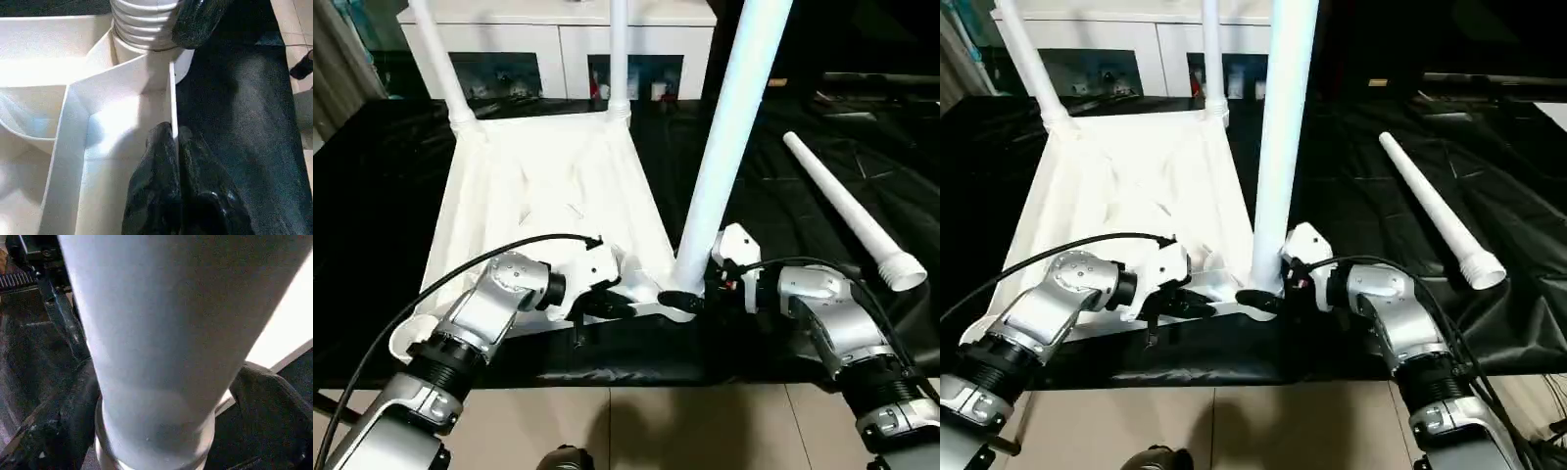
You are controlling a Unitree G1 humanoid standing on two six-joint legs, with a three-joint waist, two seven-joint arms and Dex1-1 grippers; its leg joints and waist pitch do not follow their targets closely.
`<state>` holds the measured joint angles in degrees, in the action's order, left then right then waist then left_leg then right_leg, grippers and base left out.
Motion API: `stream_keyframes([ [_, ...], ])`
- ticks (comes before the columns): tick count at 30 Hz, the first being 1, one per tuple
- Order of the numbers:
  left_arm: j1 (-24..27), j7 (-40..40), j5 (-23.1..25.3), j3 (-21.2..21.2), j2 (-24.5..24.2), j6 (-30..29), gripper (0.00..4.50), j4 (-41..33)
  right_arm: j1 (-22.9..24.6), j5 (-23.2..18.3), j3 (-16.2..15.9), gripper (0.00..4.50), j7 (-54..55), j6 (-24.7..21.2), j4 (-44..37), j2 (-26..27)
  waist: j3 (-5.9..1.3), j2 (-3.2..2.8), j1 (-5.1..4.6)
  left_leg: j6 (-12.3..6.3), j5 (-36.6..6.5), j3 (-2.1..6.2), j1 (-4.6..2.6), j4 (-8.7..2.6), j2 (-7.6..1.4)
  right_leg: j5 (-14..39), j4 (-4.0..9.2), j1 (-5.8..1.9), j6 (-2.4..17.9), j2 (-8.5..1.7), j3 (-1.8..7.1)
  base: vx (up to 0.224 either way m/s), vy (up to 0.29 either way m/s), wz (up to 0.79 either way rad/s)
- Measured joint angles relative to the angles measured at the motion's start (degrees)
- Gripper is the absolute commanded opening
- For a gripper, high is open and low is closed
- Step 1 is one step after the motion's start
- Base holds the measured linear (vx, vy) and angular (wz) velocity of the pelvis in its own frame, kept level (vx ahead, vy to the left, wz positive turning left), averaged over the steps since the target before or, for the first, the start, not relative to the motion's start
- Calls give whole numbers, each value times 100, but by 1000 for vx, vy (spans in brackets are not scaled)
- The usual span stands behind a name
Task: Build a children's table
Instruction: Rotate leg to tighten
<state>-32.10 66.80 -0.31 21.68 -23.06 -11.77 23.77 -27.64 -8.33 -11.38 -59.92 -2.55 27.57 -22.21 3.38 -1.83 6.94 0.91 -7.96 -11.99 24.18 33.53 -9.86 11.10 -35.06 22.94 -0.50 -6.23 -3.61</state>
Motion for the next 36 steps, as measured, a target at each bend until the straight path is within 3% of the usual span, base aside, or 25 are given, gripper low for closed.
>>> stream_keyframes([
  [12, 0, -10, 2, -12, -2, -40, 0, -24, -1, -34, -51, 305, -128, -38, -12, 14, -1, 1, -36, -1, 1, 0, 0, 10, -2, -3, -9, -2, 2, 0, -1, 0, 0, 0],
  [13, 0, -10, 2, -12, -2, -40, 0, -24, -1, -34, -51, 278, -128, -41, -12, 15, -1, 1, -36, -1, 1, 0, 0, 10, -2, -3, -9, -2, 2, 0, -1, 0, 0, 0],
  [24, -1, -40, 7, -34, 6, -73, 0, -12, 3, -31, -31, 267, 7, -70, 12, 100, -2, 3, -55, -1, 1, 0, -3, 11, -3, -3, -12, -2, 2, 0, -1, 0, 0, 0],
  [29, -420, -916, 242, -121, 519, -104, 0, 725, -270, 140, 233, 267, 1415, -207, 559, 496, -4, 14, -139, -1, 1, 0, -15, 13, -2, -5, -7, -9, 5, 0, 0, 0, 0, 0],
  [31, -733, -1384, 312, -133, 830, -175, 0, 1207, -429, 176, 496, 267, 2236, -357, 839, 810, -5, 14, -182, -1, 1, 0, -20, 12, -1, -7, -7, -11, 8, 0, 2, 0, 0, 0],
  [36, -1177, -2255, 355, -289, 1399, -481, 0, 1900, -794, 178, 935, 267, 3773, -577, 1330, 1372, -6, 12, -192, 0, 1, 2, -25, 11, -1, -29, -4, -10, 9, -1, 0, 0, 0, 0],
])
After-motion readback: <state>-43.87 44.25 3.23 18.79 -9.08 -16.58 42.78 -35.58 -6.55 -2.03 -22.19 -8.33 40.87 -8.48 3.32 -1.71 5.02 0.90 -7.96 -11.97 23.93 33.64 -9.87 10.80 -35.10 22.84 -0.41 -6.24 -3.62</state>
